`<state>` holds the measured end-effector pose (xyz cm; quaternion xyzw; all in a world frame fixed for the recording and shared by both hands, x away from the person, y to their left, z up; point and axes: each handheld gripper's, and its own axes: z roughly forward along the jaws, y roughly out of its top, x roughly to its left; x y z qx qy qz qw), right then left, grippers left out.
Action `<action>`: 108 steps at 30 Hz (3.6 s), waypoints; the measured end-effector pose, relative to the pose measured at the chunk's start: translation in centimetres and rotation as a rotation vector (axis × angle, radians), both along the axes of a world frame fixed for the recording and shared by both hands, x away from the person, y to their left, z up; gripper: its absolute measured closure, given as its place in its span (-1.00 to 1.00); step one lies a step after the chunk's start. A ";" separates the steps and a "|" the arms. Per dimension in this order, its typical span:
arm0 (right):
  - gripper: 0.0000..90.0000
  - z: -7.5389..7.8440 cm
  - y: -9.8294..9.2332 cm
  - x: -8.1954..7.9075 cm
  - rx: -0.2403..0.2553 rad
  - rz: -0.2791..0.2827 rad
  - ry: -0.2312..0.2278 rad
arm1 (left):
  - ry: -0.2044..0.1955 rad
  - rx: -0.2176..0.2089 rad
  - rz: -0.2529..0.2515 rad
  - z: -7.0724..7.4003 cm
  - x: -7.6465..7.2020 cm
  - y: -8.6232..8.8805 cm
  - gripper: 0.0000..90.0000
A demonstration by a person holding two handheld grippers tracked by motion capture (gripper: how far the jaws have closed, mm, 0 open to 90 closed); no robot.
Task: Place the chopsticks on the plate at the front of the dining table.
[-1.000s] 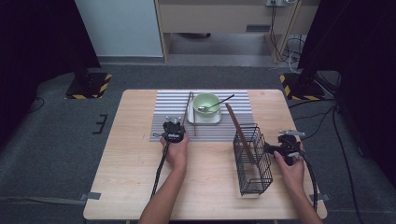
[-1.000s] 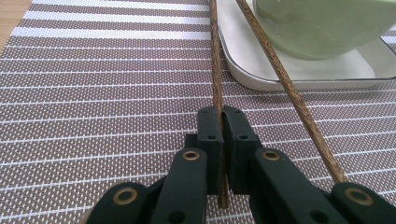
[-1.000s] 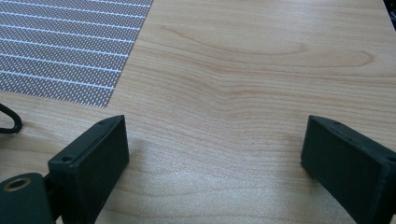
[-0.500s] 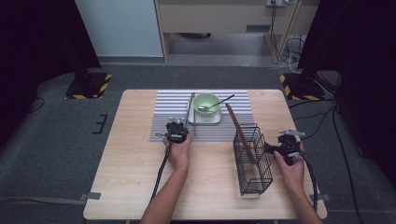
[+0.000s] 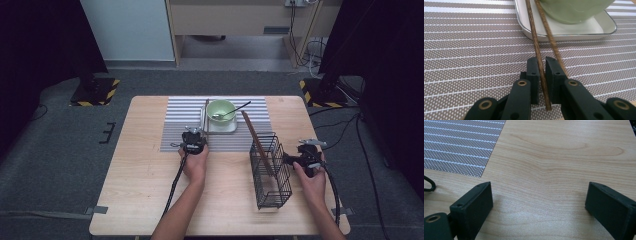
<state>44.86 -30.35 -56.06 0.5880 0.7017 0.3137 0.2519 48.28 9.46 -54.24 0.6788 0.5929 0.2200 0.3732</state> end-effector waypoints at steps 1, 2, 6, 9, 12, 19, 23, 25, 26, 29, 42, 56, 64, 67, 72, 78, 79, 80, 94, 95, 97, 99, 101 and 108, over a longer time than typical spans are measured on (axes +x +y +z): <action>-0.83 0.0 0.0 0.0 0.000 0.000 0.000 | 0.000 -0.002 -0.001 0.0 0.0 0.0 0.81; -0.83 0.0 0.0 0.0 0.000 0.000 0.000 | 0.000 -0.004 -0.001 0.0 0.0 0.0 0.81; -0.83 0.0 0.0 0.0 0.000 0.000 0.000 | 0.000 -0.008 -0.003 0.0 0.0 -0.1 0.80; -0.83 0.0 0.0 0.0 0.000 0.000 0.000 | 0.000 -0.015 -0.008 0.0 -0.1 -0.3 0.79; -0.83 0.0 0.0 0.0 0.000 0.000 0.000 | -0.006 -0.021 -0.008 -0.1 -0.1 -0.5 0.76; -0.83 0.0 0.0 0.0 0.000 0.000 0.000 | -0.009 -0.022 -0.008 -0.1 0.2 -0.5 0.75; -0.83 0.0 0.0 0.0 0.000 0.000 0.000 | -0.009 -0.026 -0.006 -0.1 0.3 -0.4 0.76; -0.83 0.0 0.0 0.0 0.000 0.000 0.000 | -0.011 -0.026 -0.007 -0.2 0.4 -0.4 0.76; -0.83 0.0 0.0 0.0 0.000 0.000 0.000 | -0.014 -0.030 -0.005 -0.1 0.4 -0.4 0.75; -0.83 0.0 0.0 0.0 0.000 0.000 0.000 | -0.020 -0.028 -0.006 -0.2 0.5 -0.3 0.75; -0.83 0.0 0.0 0.0 0.000 0.000 0.000 | -0.057 -0.017 -0.007 0.8 -0.2 0.1 0.56; -0.83 0.0 0.0 0.0 0.001 -0.001 0.001 | -0.063 0.044 -0.044 0.6 -0.4 -1.4 -0.06; -0.83 0.0 0.0 0.0 0.000 0.000 0.000 | -0.054 0.037 -0.066 0.2 -0.1 -1.4 0.17; -0.83 0.0 0.0 0.0 0.000 0.000 0.000 | -0.056 0.037 -0.073 0.1 -0.1 -1.3 0.28; -0.83 0.0 0.0 0.0 0.000 0.000 0.000 | -0.062 0.034 -0.085 0.2 -0.1 -1.2 0.45; -0.83 0.0 0.0 0.0 0.001 -0.001 0.001 | -0.067 0.025 -0.102 0.2 0.0 -1.1 0.56; -0.83 0.0 0.0 0.0 0.001 -0.001 0.001 | -0.067 0.028 -0.107 0.2 0.0 -1.2 0.55; -0.83 0.0 0.0 0.0 0.000 0.000 0.000 | -0.067 0.032 -0.108 0.2 0.0 -1.2 0.54; -0.83 0.0 0.0 0.0 0.000 0.000 0.000 | -0.061 0.030 -0.116 0.6 -0.4 -0.8 -0.07; -0.83 0.0 0.0 0.0 0.000 0.000 0.000 | -0.061 0.030 -0.112 0.7 -0.4 -0.8 -0.10; -0.83 0.0 0.0 0.0 0.000 0.000 0.000 | -0.063 0.026 -0.114 0.7 -0.4 -0.8 -0.15; -0.83 0.0 0.0 0.0 0.000 0.000 0.000 | -0.062 0.025 -0.119 0.8 -0.4 -0.8 -0.17; -0.83 0.0 0.0 0.0 0.000 0.000 0.000 | -0.054 0.005 -0.114 0.8 -0.4 -0.9 -0.18; -0.83 0.0 0.0 0.0 0.000 0.000 0.000 | -0.059 0.022 -0.125 1.1 -0.6 -0.9 -0.23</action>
